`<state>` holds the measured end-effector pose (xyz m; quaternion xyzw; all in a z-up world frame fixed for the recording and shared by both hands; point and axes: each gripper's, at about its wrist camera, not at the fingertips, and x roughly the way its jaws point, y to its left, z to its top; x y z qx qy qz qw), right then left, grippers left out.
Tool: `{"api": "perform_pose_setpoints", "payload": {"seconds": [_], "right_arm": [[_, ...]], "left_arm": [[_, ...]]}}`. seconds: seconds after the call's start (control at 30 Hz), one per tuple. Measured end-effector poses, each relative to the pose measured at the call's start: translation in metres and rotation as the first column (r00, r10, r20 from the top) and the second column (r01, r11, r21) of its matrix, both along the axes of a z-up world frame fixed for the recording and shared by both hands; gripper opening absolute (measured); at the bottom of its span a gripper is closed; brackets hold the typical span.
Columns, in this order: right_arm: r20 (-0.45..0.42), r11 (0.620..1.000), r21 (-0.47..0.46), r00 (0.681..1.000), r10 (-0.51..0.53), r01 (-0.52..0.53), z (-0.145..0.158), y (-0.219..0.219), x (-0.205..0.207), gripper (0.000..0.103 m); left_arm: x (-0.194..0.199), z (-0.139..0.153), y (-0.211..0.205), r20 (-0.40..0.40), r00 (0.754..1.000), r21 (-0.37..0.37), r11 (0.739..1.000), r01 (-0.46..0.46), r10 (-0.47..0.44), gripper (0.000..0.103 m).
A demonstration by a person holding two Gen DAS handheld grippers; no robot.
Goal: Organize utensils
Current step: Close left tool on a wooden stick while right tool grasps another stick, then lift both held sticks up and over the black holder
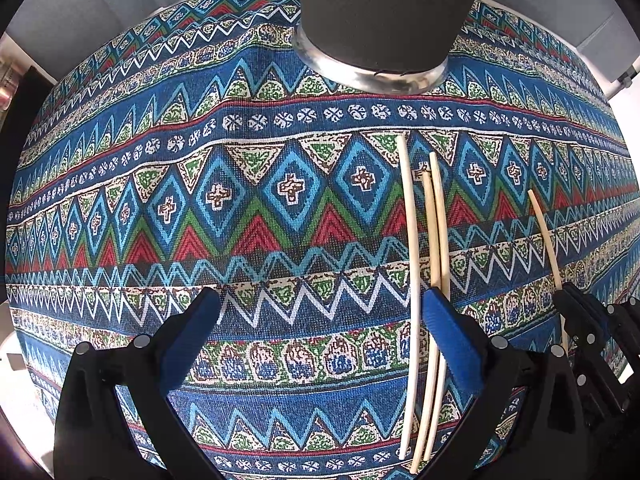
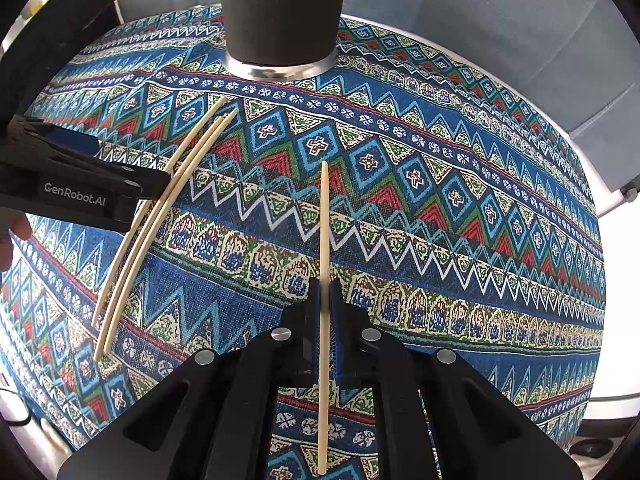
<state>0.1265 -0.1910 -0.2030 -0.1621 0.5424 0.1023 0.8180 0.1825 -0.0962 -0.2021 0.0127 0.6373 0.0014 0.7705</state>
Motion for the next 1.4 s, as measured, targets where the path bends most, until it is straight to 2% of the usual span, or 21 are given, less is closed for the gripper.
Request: {"api": "perform_pose_setpoints", "payload": {"seconds": [0.1, 0.23, 0.43, 0.6, 0.67, 0.73, 0.83, 0.87, 0.9, 1.03, 1.13, 1.27, 1.4], "right_arm": [[-0.007, 1.0, 0.022, 1.0, -0.01, 0.011, 0.0, -0.006, 0.005, 0.005], [-0.034, 0.995, 0.089, 0.998, -0.044, 0.047, 0.002, -0.017, 0.011, 0.005], [-0.073, 0.978, 0.175, 0.992, -0.101, 0.112, 0.005, -0.034, 0.016, 0.005], [-0.114, 0.954, 0.25, 0.984, -0.14, 0.165, 0.007, -0.05, 0.021, 0.005], [-0.128, 0.94, 0.286, 0.979, -0.158, 0.188, 0.008, -0.059, 0.021, 0.005], [-0.139, 0.925, 0.315, 0.974, -0.177, 0.213, 0.008, -0.065, 0.019, 0.005], [-0.161, 0.905, 0.343, 0.965, -0.205, 0.249, 0.01, -0.075, 0.019, 0.005], [-0.167, 0.901, 0.348, 0.963, -0.213, 0.26, 0.01, -0.077, 0.019, 0.005], [-0.169, 0.899, 0.346, 0.961, -0.221, 0.268, 0.011, -0.079, 0.018, 0.005], [-0.171, 0.895, 0.331, 0.952, -0.255, 0.3, 0.014, -0.093, 0.018, 0.005], [-0.171, 0.885, 0.332, 0.944, -0.283, 0.325, 0.019, -0.107, 0.016, 0.005], [-0.155, 0.875, 0.343, 0.939, -0.306, 0.341, 0.031, -0.118, 0.014, 0.005], [-0.113, 0.868, 0.362, 0.94, -0.322, 0.341, 0.053, -0.124, 0.018, 0.005]], "left_arm": [[0.005, -0.002, -0.006, -0.019, 1.0, 0.002, 1.0, -0.008, 0.008, 0.099], [0.015, -0.004, -0.011, -0.024, 0.999, 0.005, 0.999, 0.034, -0.034, 0.095], [0.01, 0.001, 0.002, 0.002, 0.997, 0.001, 0.997, 0.079, -0.079, 0.079], [0.004, 0.004, 0.021, 0.007, 0.996, -0.003, 0.996, 0.089, -0.089, 0.058], [0.001, 0.003, 0.035, 0.011, 0.998, -0.002, 0.998, 0.063, -0.063, 0.055], [-0.002, 0.003, 0.048, 0.019, 0.998, -0.005, 0.998, 0.056, -0.056, 0.046], [-0.005, 0.004, 0.066, 0.009, 0.999, -0.016, 0.999, 0.043, -0.043, 0.025], [-0.005, 0.004, 0.071, 0.004, 0.999, -0.017, 0.999, 0.037, -0.037, 0.012], [-0.005, 0.003, 0.079, -0.003, 1.0, -0.031, 0.999, 0.021, -0.022, 0.008], [-0.008, 0.004, 0.109, -0.04, 0.999, -0.088, 0.996, -0.005, 0.001, 0.005], [-0.012, 0.009, 0.129, -0.053, 0.999, -0.086, 0.996, -0.007, 0.003, 0.005], [-0.023, 0.025, 0.156, -0.032, 0.999, -0.091, 0.996, -0.004, 0.001, 0.005], [-0.025, 0.06, 0.174, 0.03, 1.0, -0.088, 0.996, 0.0, 0.003, 0.005]]}}
